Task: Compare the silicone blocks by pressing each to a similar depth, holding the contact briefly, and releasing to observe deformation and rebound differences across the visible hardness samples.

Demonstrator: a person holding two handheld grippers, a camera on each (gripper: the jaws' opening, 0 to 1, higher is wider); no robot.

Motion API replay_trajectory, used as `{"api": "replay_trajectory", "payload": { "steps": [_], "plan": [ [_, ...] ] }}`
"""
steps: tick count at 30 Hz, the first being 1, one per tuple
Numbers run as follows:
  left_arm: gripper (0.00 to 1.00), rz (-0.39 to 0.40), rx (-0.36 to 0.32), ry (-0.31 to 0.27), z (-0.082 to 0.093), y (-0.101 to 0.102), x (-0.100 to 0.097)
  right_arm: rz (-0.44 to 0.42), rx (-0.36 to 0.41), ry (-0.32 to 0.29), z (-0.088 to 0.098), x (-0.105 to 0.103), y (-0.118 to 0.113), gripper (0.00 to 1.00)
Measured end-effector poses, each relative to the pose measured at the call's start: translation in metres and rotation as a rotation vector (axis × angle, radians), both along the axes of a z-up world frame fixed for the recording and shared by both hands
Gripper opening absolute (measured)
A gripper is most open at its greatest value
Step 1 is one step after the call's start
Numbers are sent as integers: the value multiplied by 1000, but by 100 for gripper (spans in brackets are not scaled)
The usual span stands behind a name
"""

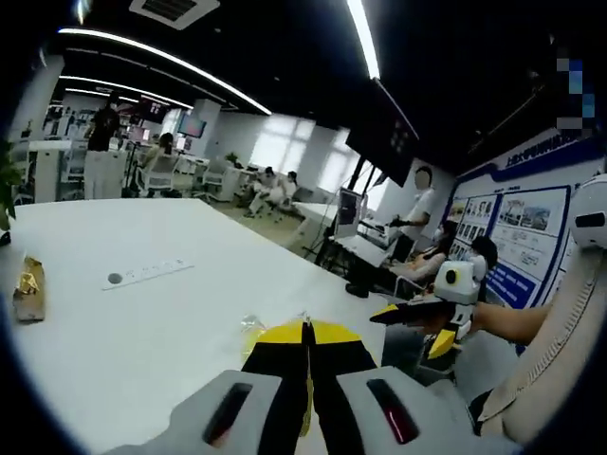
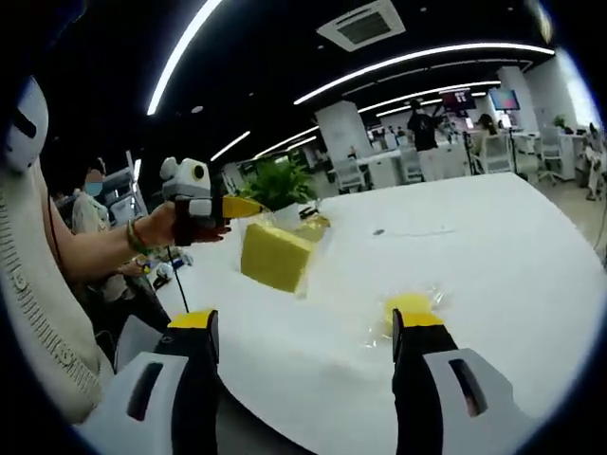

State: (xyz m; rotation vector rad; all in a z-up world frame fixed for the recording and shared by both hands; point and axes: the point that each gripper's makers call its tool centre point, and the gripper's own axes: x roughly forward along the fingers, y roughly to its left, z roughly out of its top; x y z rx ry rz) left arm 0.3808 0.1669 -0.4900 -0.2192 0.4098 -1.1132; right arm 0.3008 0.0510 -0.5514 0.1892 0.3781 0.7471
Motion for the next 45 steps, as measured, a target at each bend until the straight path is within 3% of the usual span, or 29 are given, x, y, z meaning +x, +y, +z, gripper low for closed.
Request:
{"api": "replay_trajectory", "payload": {
  "steps": [6,11,14,31,39,45],
  "plan": [
    [0,-65,26,-46,15,-5,-20,108,-71,-57,22,4,10,74],
    [0,-102,29,-64,26,-9,-32,207,-131,-66,31,7,27,77],
    [0,-128,35,-81,31,-14,-40,261,-187,-101,34,9,36,77],
    [0,-204,82,-97,32,-20,-56,552,-355,-71,16,24,91,77],
    [0,-264,104,-99,29,-21,-63,655,-386,-44,3,22,113,65],
    [0,-316,128,-118,27,-21,-68,718,-414,-57,-3,19,125,56]
  ]
}}
